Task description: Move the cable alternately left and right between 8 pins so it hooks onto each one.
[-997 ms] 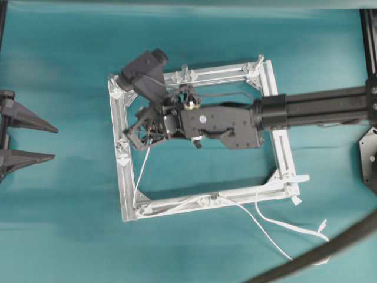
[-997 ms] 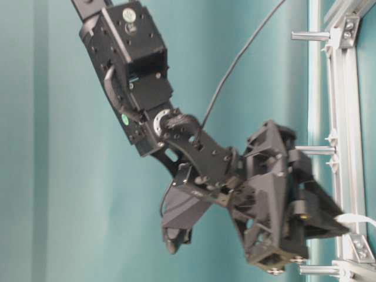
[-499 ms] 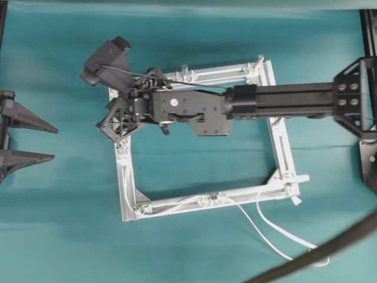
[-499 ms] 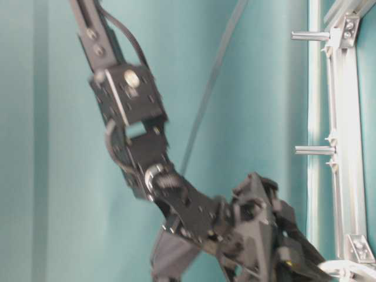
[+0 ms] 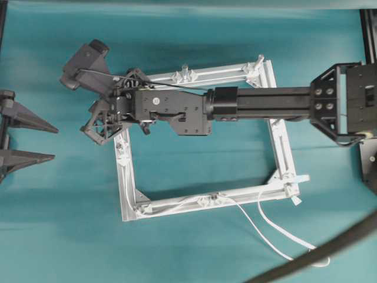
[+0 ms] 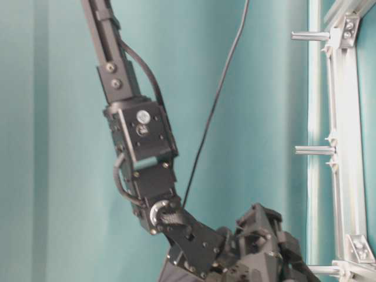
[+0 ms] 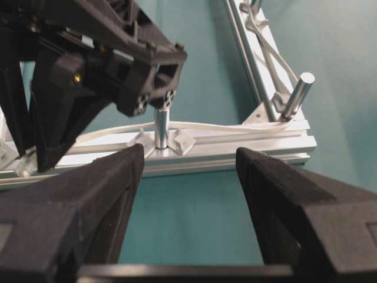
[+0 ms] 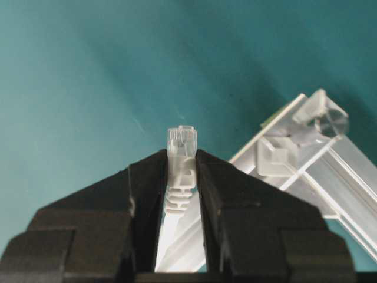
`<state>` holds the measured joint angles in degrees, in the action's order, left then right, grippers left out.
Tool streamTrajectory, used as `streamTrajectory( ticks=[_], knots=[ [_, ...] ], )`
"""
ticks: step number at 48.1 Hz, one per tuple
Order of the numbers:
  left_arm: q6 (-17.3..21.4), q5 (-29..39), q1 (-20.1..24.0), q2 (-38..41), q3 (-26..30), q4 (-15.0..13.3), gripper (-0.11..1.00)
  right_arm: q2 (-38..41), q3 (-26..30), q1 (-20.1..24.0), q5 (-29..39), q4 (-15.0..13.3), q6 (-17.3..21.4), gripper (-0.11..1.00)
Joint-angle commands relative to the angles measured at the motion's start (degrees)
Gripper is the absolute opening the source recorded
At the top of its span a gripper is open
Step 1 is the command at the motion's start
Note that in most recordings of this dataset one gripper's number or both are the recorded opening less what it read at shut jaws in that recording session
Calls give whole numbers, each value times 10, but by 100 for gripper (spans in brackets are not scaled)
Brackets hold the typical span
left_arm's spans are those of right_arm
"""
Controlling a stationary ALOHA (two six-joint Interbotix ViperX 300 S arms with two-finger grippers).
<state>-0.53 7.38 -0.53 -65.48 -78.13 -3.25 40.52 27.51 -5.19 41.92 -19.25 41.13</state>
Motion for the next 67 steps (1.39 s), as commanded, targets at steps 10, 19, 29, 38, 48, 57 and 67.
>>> streamTrajectory(
  ticks=[10, 19, 29, 38, 48, 57, 67],
  knots=[
    [1, -4, -1, 4, 10, 3, 66, 11, 50, -3, -2, 29, -73, 19],
    [0, -4, 0, 4, 10, 3, 66, 28, 83, -18, -2, 30, -76, 19],
    [0, -4, -1, 4, 10, 3, 66, 51, 144, -44, 7, 29, -73, 19],
    [0, -4, -1, 4, 9, 3, 66, 65, 167, -61, 35, 27, -66, 19],
    [0, -4, -1, 4, 8, 3, 66, 65, 166, -75, 39, 11, 3, 19],
    [0, -4, -1, 4, 7, 3, 66, 65, 166, -78, 52, -24, 83, 19],
    [1, -4, -1, 4, 5, 3, 66, 62, 156, -73, 102, -62, 144, 19]
  ],
)
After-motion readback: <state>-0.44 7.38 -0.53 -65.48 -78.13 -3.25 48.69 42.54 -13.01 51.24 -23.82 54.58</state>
